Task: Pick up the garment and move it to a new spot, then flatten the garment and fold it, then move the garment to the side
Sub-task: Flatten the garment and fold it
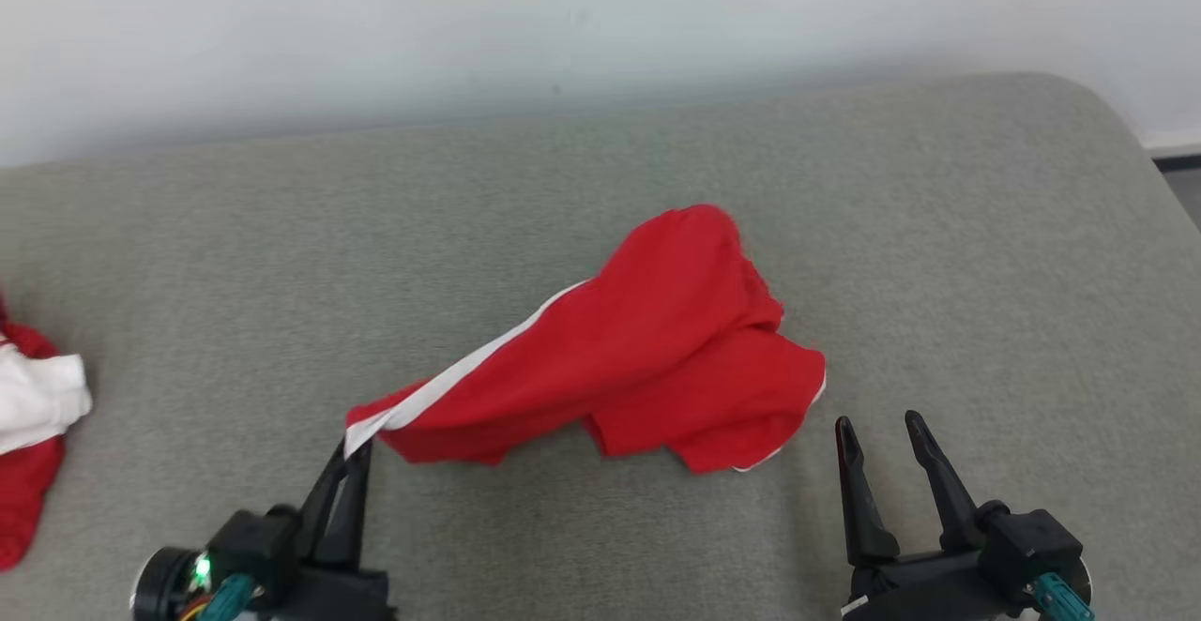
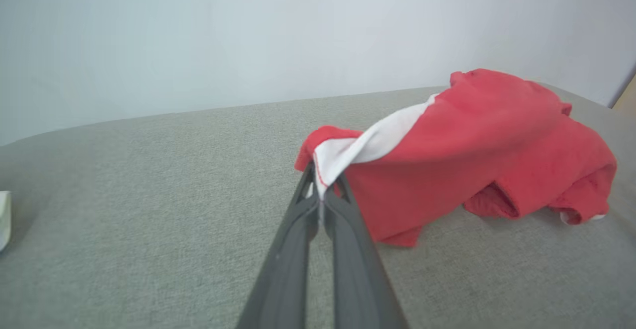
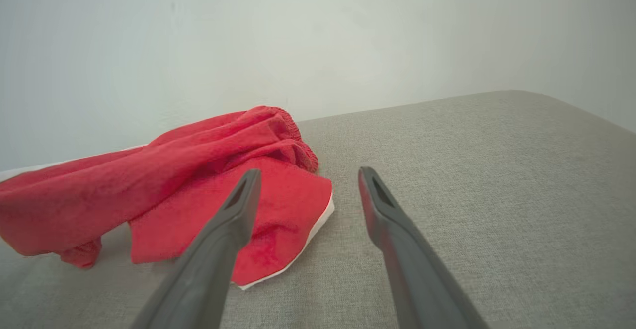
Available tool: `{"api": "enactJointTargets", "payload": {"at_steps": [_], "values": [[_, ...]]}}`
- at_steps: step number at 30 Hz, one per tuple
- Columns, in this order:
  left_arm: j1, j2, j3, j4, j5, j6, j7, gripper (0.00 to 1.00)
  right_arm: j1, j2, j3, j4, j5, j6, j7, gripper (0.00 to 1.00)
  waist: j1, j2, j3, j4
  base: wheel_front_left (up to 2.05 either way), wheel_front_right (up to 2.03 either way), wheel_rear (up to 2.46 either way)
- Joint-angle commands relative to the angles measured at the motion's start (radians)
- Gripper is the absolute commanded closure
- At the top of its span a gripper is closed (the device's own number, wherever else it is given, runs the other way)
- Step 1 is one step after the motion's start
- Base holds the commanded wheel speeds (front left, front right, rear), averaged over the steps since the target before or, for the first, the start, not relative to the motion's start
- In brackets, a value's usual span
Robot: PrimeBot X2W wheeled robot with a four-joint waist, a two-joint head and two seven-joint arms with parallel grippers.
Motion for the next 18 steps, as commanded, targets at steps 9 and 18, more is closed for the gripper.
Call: {"api": "enactJointTargets", "payload": {"at_steps": [9,18], "values": [[0.156,-0.009,0.058,0.027,-0.065,0.026,-0.003,1.00,0.017,0.003,0.009,0.015,0.001,-0.002,-0.001,0.00,0.0001,-0.0001,-0.046,0.050,0.00,0.00,0.00],[0.146,-0.055,0.117,0.035,-0.042,0.009,-0.003,0.00,0.022,0.003,-0.002,0.022,-0.007,-0.002,-0.001,0.00,0.0001,-0.0001,-0.068,0.056,0.00,0.00,0.00]]}}
